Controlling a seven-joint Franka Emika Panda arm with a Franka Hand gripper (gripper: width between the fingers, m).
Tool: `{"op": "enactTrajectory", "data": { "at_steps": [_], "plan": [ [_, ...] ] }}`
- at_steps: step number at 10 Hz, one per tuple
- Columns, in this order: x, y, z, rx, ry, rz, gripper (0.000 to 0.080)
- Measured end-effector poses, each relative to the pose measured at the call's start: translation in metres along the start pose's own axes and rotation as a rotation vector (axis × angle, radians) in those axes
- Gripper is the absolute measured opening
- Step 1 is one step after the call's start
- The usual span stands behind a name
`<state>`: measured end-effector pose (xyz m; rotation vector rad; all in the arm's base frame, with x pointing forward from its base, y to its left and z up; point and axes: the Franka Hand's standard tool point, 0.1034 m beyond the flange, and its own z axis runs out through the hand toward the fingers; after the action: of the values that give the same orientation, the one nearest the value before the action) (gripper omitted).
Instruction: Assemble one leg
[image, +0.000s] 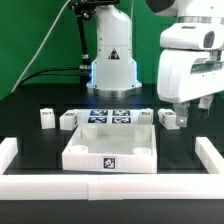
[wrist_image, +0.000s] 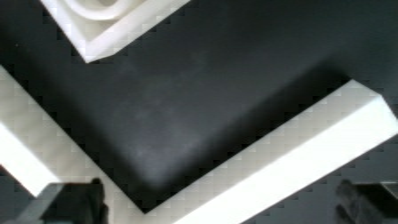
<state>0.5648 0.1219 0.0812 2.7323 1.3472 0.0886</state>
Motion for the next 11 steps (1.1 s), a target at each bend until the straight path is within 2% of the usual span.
{"op": "enactTrajectory", "data": {
  "at_steps": [5, 6, 7, 8, 11],
  "plan": [
    [-0.002, 0.000, 0.000, -0.001, 0.004, -0.023, 0.0650],
    [-0.017, -0.007, -0.001, -0.005, 0.021, -0.121, 0.0650],
    [-0.038, -0.013, 0.000, 0.003, 0.014, -0.187, 0.0650],
    [-0.057, -0.013, 0.004, 0.016, 0.002, -0.250, 0.0650],
    [-0.100, -0.004, 0.016, 0.037, -0.016, -0.303, 0.0650]
  ]
}}
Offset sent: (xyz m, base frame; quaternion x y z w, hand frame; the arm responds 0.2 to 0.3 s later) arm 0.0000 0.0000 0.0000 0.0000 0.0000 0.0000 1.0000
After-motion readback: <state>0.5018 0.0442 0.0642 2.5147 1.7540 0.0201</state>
